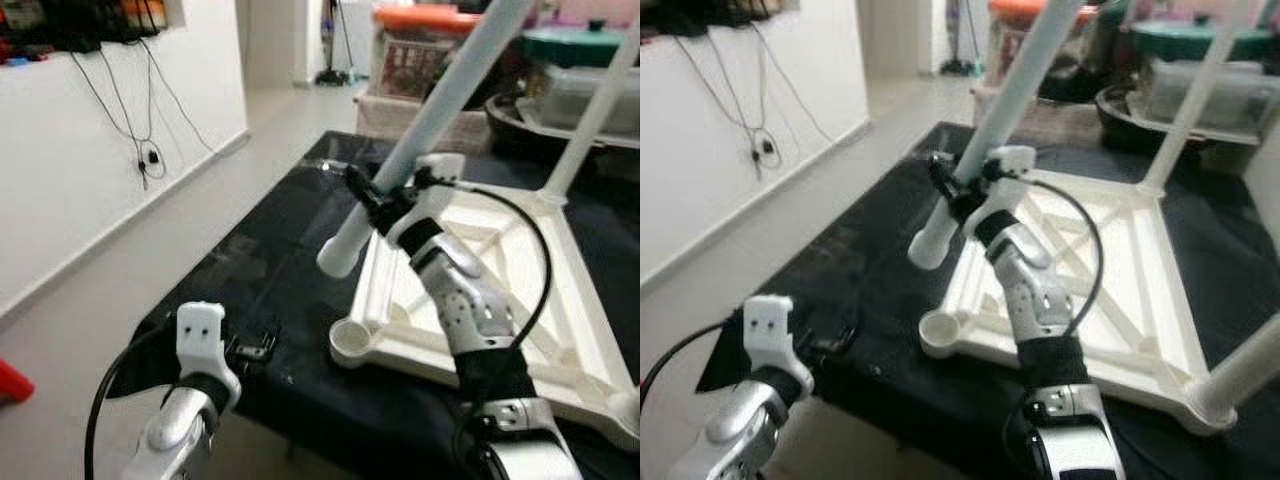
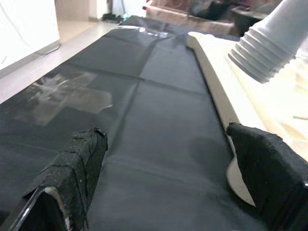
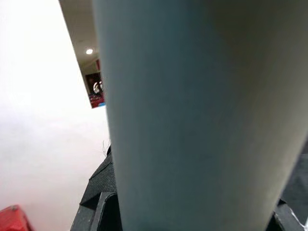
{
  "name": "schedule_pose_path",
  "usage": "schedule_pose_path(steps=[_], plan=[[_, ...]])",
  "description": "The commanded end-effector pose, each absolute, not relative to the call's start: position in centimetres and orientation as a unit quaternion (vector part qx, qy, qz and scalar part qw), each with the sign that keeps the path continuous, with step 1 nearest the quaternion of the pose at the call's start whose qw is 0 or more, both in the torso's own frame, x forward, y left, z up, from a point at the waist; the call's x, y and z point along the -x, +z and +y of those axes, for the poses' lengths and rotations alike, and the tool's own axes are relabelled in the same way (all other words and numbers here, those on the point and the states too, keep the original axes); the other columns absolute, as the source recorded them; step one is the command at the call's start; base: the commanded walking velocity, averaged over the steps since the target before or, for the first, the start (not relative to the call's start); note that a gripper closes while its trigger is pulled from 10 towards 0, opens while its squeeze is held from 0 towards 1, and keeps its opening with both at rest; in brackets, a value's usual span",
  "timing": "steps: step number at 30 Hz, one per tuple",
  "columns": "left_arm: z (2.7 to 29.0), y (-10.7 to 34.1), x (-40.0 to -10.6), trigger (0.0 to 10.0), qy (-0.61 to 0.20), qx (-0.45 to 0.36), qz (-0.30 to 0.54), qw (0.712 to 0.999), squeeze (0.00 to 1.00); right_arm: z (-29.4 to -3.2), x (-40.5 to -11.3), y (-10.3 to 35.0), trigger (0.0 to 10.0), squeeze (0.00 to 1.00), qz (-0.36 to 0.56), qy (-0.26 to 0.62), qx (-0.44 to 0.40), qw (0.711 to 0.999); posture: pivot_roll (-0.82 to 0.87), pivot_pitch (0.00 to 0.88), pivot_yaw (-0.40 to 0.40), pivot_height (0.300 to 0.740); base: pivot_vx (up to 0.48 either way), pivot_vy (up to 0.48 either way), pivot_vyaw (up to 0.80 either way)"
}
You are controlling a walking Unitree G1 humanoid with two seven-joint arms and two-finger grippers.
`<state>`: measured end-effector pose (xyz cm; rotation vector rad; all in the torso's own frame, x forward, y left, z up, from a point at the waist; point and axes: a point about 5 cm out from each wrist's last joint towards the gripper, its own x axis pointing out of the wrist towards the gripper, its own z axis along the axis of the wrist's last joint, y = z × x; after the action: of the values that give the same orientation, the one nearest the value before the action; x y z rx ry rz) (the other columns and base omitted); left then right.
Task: Building children table
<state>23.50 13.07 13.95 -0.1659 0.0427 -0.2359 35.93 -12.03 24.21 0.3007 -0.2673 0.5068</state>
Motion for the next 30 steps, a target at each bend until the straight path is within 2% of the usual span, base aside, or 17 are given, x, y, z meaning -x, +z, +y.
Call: schedule_pose_path(steps=[1,8,12,15,19,22,24,29,30], plan=[[13.0,13.8,-23.4,10.0,-0.117,0.082,0.026,0.989,0.0,-11.6,-35.9,24.6,10.0,0.0,-0.141,0.257,-0.146,0.945,0.18,0.003,-0.049,0.74,0.0,0.0,0.0],[12.4,13.9,-23.2,10.0,-0.13,0.092,0.026,0.987,0.0,-11.9,-36.1,24.7,10.0,0.0,-0.141,0.258,-0.142,0.945,0.18,0.006,-0.05,0.74,0.0,0.0,0.0],[10.5,14.2,-21.8,10.0,-0.196,0.103,0.03,0.975,0.0,-12.7,-37.4,24.7,10.0,0.0,-0.122,0.295,-0.109,0.941,0.19,0.035,-0.045,0.74,0.0,0.0,0.0],[10.0,14.3,-21.3,10.0,-0.213,0.104,0.032,0.971,0.0,-13.1,-37.8,24.8,10.0,0.0,-0.114,0.307,-0.098,0.94,0.19,0.038,-0.045,0.74,0.0,0.0,0.0],[9.4,14.6,-19.5,10.0,-0.235,0.11,0.045,0.965,0.0,-14.6,-38.5,25.0,10.0,0.0,-0.079,0.377,-0.074,0.92,0.21,0.094,-0.039,0.74,0.0,0.0,0.0],[9.4,14.7,-19.2,10.0,-0.238,0.109,0.048,0.964,0.0,-14.9,-38.6,25.0,10.0,0.0,-0.073,0.391,-0.071,0.915,0.22,0.111,-0.033,0.74,0.0,0.0,0.0],[9.6,14.9,-18.3,10.0,-0.241,0.107,0.055,0.963,0.0,-15.2,-38.4,25.2,10.0,0.0,-0.064,0.44,-0.088,0.891,0.24,0.133,-0.027,0.74,0.0,0.0,0.0],[9.6,15.0,-17.9,10.0,-0.243,0.107,0.058,0.962,0.0,-15.4,-38.4,25.2,10.0,0.0,-0.06,0.457,-0.091,0.883,0.24,0.146,-0.019,0.74,0.0,0.0,0.0],[9.6,15.1,-17.7,10.0,-0.246,0.106,0.061,0.962,0.0,-15.4,-38.3,25.0,10.0,0.0,-0.053,0.476,-0.091,0.873,0.24,0.153,-0.017,0.74,0.0,0.0,0.0]])
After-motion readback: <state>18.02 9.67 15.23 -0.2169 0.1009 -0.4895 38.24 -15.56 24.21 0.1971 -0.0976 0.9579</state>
